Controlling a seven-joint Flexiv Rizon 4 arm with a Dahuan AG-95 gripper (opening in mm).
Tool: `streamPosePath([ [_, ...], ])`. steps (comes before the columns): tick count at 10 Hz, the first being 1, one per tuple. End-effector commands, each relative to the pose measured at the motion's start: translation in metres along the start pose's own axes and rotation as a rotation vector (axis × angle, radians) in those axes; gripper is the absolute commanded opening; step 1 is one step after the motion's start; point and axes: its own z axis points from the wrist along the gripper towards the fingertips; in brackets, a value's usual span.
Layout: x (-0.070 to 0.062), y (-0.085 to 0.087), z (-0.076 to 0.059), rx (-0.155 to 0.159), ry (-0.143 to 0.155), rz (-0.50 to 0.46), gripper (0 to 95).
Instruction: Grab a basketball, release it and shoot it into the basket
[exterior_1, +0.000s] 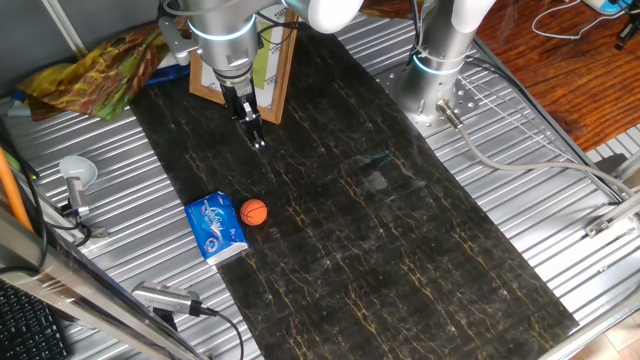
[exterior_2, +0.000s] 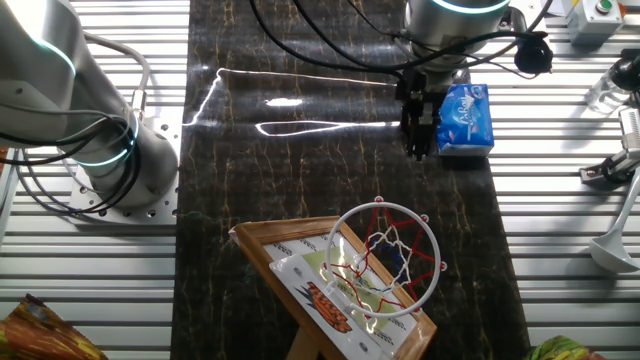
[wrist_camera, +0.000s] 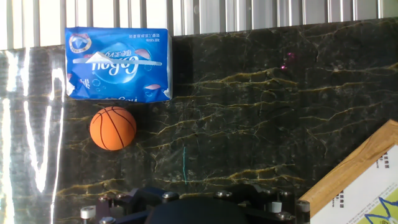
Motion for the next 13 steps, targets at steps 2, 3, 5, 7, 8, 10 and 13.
streamPosePath([
  [2, 0.0001, 0.0, 0.0, -0.023, -0.022, -0.305, 0.0],
  [3, 0.0001, 0.0, 0.0, -0.022, -0.022, -0.305, 0.0],
  [5, 0.0001, 0.0, -0.0002, -0.022, -0.022, -0.307, 0.0],
  [7, 0.0001, 0.0, -0.0002, -0.022, -0.022, -0.307, 0.0],
  [8, 0.0001, 0.0, -0.0003, -0.022, -0.022, -0.307, 0.0],
  [10, 0.0001, 0.0, -0.0003, -0.022, -0.019, -0.312, 0.0],
  [13, 0.0001, 0.0, -0.0003, -0.024, -0.017, -0.323, 0.0],
])
